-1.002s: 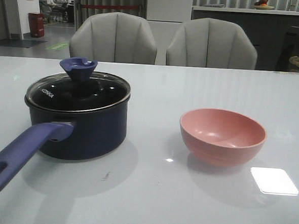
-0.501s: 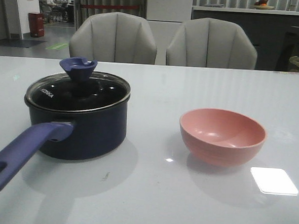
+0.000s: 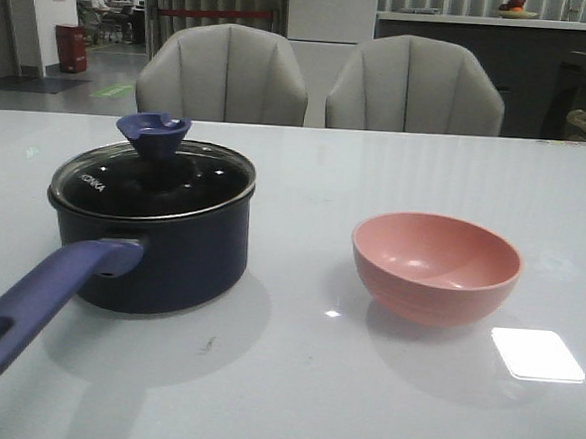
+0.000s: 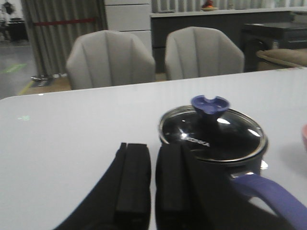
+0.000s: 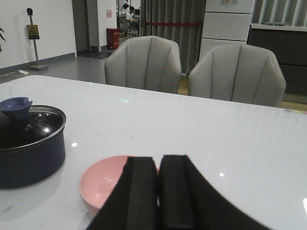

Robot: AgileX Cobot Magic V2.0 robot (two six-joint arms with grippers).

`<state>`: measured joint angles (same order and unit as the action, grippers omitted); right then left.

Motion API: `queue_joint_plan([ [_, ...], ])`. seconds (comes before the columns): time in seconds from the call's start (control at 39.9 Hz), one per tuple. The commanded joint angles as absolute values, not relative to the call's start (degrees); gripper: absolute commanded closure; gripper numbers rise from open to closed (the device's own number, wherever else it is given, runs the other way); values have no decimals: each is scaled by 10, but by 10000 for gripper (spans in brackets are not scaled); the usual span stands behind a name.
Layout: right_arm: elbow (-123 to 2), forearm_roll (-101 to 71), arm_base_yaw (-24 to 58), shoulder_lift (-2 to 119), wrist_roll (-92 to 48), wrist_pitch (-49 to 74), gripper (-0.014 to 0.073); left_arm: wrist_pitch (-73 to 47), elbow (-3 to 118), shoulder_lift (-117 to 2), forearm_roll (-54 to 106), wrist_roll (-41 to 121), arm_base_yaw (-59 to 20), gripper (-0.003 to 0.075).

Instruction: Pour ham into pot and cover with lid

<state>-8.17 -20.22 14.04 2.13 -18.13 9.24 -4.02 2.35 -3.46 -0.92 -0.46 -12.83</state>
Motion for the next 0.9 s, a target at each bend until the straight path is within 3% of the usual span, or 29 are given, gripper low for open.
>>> queue_joint_plan([
  [0.0,-97,-209,141,27,-186,44,445,34,18,-41,0,-9,-92,590],
  [0.23,-97,-209,141,27,-186,44,445,43,-15,1,14,-12,-52,590],
  [0.88,-97,-209,141,27,-186,44,445,41,-15,13,14,-12,-50,590],
])
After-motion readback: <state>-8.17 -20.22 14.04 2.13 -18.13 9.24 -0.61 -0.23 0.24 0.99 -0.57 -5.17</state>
